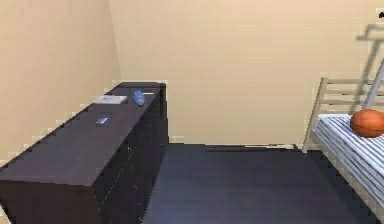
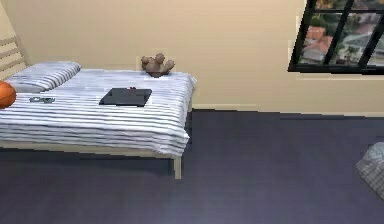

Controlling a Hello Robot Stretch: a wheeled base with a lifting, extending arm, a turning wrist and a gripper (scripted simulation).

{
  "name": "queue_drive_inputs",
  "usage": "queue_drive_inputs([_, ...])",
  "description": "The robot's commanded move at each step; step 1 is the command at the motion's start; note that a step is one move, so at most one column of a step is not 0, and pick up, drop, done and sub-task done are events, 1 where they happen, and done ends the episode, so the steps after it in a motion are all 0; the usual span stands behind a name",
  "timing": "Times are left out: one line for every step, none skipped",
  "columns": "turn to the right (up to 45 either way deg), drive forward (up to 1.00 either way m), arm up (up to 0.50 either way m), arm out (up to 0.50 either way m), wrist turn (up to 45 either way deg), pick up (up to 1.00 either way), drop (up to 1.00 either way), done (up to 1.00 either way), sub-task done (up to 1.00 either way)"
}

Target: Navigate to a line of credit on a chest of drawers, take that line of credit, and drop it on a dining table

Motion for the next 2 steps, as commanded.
queue_drive_inputs([9.0, 0.0, 0.0, 0.0, 0.0, 0.0, 0.0, 0.0, 0.0])
queue_drive_inputs([0.0, 0.45, 0.0, 0.0, 0.0, 0.0, 0.0, 0.0, 0.0])
